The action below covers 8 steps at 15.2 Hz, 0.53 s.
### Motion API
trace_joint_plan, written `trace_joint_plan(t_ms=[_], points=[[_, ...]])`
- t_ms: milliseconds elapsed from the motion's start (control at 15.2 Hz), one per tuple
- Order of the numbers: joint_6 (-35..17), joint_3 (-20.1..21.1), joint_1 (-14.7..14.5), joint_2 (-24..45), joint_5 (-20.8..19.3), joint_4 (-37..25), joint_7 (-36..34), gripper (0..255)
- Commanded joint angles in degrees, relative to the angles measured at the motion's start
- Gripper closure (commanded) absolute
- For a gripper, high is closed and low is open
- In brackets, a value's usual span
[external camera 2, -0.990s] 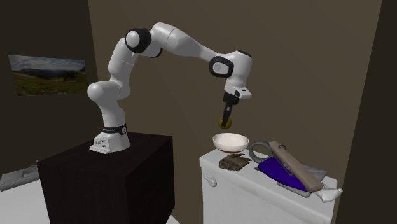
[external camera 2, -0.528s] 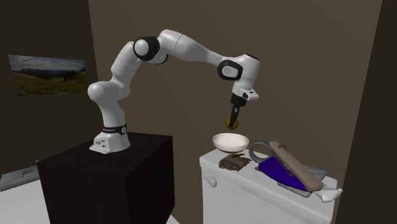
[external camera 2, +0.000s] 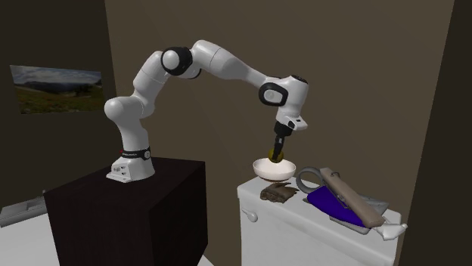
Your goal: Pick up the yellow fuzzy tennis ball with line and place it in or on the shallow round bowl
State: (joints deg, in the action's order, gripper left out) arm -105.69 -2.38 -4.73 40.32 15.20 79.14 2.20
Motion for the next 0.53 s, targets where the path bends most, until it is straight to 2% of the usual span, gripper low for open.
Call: trace_joint_plan(t_ms=[0,462], points=[[-1.13,0.07,-0.08,0.81,0.11,0.29,0.17,255],[-1.83,0.1,-0.09,1.32,0.17,0.5,0.33,255]])
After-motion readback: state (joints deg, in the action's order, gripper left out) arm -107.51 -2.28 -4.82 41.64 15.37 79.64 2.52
